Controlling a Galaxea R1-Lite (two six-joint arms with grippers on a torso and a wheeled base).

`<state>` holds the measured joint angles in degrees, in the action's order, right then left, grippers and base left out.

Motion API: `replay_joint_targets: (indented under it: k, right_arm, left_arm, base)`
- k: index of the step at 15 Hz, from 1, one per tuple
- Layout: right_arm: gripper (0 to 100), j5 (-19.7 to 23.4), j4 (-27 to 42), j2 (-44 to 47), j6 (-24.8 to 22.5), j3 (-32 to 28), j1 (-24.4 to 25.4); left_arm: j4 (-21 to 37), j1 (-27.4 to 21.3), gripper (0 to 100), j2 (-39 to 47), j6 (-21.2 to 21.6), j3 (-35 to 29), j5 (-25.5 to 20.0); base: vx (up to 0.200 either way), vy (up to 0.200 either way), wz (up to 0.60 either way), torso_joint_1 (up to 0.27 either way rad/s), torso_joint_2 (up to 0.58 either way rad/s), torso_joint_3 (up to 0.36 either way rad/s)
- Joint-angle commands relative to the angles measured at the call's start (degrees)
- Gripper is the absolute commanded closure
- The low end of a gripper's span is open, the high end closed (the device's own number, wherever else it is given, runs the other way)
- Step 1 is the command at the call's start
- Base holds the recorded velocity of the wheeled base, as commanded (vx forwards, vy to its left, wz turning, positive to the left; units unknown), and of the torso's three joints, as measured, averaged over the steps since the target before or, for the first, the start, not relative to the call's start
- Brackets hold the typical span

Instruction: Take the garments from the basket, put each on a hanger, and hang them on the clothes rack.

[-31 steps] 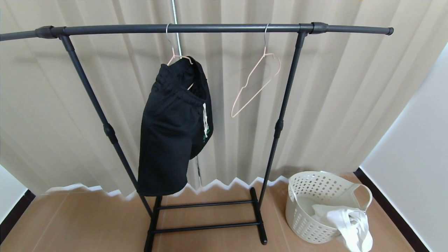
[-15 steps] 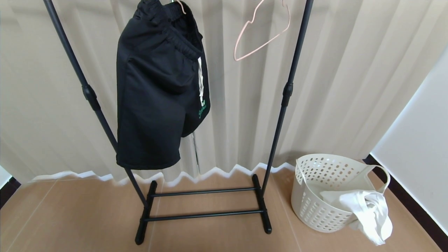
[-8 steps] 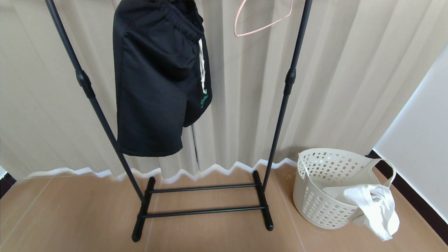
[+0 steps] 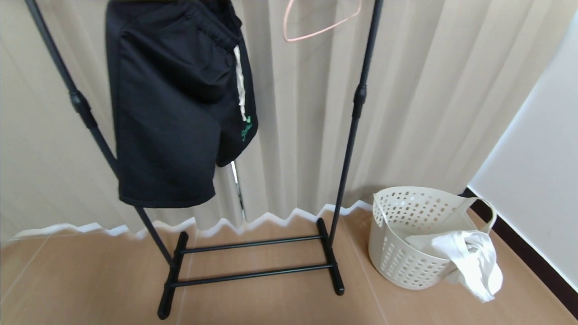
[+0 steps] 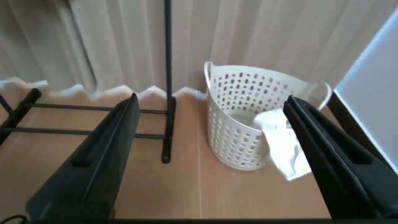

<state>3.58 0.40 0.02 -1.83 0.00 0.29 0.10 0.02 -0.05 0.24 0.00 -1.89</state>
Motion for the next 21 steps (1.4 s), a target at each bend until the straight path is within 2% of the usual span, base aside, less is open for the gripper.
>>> replay_joint_targets:
  k: [1,4,13,16,19,21]
  right_arm:
    - [0,0.02,0.04,-0.02,-0.02,0.00,0.06]
    - [0,0.02,0.04,-0.02,-0.02,0.00,0.06]
    - [0,0.02,0.04,-0.02,-0.02,0.00,0.06]
    - [0,0.02,0.04,-0.02,-0.02,0.00,0.06]
    - [0,0.11,0.04,-0.02,-0.02,0.00,0.06]
    - [0,0.02,-0.05,-0.02,-0.11,0.00,0.06]
  left_arm:
    - [-0.01,0.06,0,0.05,0.02,-0.09,-0.04]
    - [0.08,0.06,0,0.05,0.20,-0.09,-0.13]
    - [0.08,0.06,0,0.05,0.28,-0.09,-0.22]
    - [0.08,0.06,0,0.05,0.28,-0.09,-0.13]
    - [0.08,0.06,0,0.05,0.20,-0.09,-0.22]
    - [0.08,0.06,0,0.05,0.20,-0.09,-0.13]
  base:
    - [0.000,0.000,-0.60,0.017,0.00,0.002]
    - [0.000,0.000,0.00,0.000,0.00,0.000]
    - [0.000,-0.200,0.00,0.001,0.00,0.004]
    - [0.000,0.000,0.00,0.000,0.00,0.000]
    - [0.067,0.000,-0.60,0.001,0.00,0.004]
    - [0.000,0.000,0.00,0.000,0.00,0.000]
